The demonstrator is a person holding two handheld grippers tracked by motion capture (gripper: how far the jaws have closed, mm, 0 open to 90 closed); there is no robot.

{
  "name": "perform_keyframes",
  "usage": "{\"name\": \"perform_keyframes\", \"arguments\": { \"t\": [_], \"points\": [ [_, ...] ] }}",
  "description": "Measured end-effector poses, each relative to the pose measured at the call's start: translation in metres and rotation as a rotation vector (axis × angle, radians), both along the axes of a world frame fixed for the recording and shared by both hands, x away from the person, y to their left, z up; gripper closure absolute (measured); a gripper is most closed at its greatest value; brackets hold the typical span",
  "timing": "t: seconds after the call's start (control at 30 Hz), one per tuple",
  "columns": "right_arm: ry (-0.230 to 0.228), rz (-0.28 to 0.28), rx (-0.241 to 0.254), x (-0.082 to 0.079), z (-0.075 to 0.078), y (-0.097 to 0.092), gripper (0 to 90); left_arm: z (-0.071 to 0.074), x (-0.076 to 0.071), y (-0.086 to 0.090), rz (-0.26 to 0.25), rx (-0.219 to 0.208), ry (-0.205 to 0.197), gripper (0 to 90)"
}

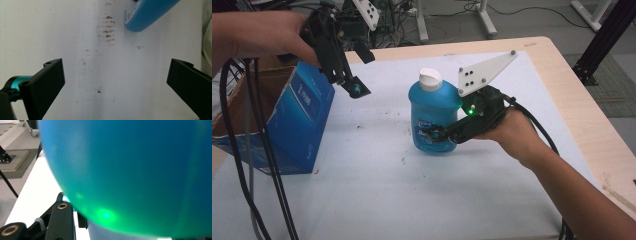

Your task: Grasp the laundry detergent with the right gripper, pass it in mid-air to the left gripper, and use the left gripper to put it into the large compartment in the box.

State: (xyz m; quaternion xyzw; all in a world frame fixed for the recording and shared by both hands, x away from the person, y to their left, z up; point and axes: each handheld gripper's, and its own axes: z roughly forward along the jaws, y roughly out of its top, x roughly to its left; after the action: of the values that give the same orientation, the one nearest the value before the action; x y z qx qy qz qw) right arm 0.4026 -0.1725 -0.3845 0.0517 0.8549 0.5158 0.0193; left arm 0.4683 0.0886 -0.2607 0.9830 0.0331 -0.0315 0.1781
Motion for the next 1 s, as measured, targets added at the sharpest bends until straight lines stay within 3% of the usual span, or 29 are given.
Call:
{"name": "perform_keyframes", "arguments": {
  "t": [0.57,0.9,1.0],
  "points": [
    [-0.003,0.019,-0.056,-0.027,0.029,-0.002,45.4,0.028,-0.059,-0.035,-0.092,0.071,0.027,1.6],
    [0.028,0.023,-0.091,-0.041,0.045,0.000,45.4,0.037,-0.077,-0.049,-0.055,0.098,0.069,1.6],
    [0.028,0.031,-0.097,-0.042,0.048,0.004,45.5,0.040,-0.081,-0.053,-0.062,0.100,0.066,1.6]
  ]
}}
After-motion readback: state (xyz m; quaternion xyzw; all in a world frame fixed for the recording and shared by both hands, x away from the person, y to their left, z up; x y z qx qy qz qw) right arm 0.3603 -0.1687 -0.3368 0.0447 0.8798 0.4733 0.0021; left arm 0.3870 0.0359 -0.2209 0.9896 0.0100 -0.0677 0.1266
